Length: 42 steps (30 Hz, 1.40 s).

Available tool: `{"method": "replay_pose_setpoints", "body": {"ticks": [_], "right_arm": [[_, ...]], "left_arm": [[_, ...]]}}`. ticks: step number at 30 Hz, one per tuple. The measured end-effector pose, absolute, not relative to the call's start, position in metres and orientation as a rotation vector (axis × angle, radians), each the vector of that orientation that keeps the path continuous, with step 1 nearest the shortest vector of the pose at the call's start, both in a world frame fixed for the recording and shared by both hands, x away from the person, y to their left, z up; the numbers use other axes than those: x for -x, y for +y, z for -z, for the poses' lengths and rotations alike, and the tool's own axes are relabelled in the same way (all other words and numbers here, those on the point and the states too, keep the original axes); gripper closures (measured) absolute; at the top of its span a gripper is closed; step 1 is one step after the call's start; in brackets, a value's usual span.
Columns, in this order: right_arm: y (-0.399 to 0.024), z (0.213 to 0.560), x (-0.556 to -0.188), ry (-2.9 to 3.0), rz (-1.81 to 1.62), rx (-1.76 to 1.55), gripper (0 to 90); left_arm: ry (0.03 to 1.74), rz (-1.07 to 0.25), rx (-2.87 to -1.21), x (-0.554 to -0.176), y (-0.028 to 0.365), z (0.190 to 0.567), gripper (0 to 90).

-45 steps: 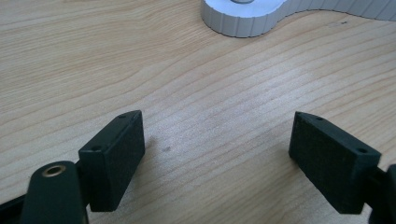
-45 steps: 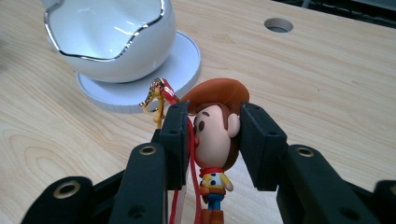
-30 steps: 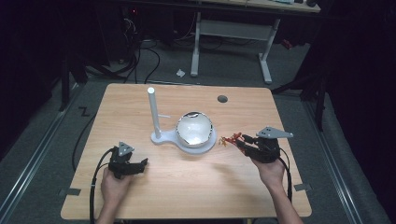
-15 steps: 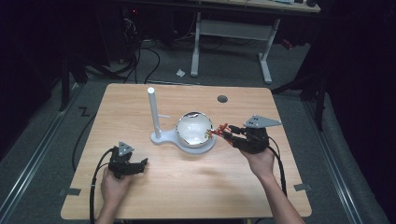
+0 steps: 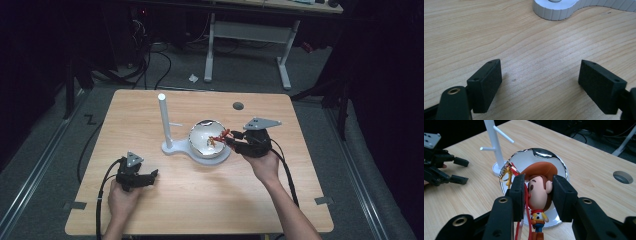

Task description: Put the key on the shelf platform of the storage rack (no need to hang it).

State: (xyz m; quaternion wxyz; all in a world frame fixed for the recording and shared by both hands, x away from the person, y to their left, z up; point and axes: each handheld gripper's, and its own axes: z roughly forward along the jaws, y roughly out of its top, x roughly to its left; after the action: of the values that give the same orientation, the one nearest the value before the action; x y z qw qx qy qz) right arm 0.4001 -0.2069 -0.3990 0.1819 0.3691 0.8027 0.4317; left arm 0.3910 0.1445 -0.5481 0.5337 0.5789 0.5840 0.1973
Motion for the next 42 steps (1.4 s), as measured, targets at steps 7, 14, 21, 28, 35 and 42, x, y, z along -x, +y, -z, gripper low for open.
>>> {"method": "replay_pose_setpoints", "body": {"ticks": [7,14,21,28,35,42], "right_arm": [[-0.189,0.405,-0.415,2.289,-1.192,-1.032,64.6],[-0.176,0.414,-0.427,2.311,-1.154,-1.052,64.6],[-0.167,0.419,-0.437,2.294,-1.077,-1.046,64.5],[-0.161,0.429,-0.444,2.302,-1.075,-1.072,64.5],[-0.152,0.439,-0.452,2.314,-1.045,-1.096,64.5],[-0.143,0.448,-0.458,2.328,-1.007,-1.114,64.4]], "left_arm": [[1.392,-0.470,-1.380,-0.391,0.145,0.548,19.4],[1.392,-0.470,-1.380,-0.391,0.145,0.548,19.4],[1.392,-0.470,-1.380,-0.391,0.145,0.548,19.4],[1.391,-0.470,-1.380,-0.391,0.145,0.548,19.4],[1.391,-0.469,-1.380,-0.391,0.145,0.548,19.4],[1.391,-0.469,-1.380,-0.391,0.145,0.548,19.4]]}}
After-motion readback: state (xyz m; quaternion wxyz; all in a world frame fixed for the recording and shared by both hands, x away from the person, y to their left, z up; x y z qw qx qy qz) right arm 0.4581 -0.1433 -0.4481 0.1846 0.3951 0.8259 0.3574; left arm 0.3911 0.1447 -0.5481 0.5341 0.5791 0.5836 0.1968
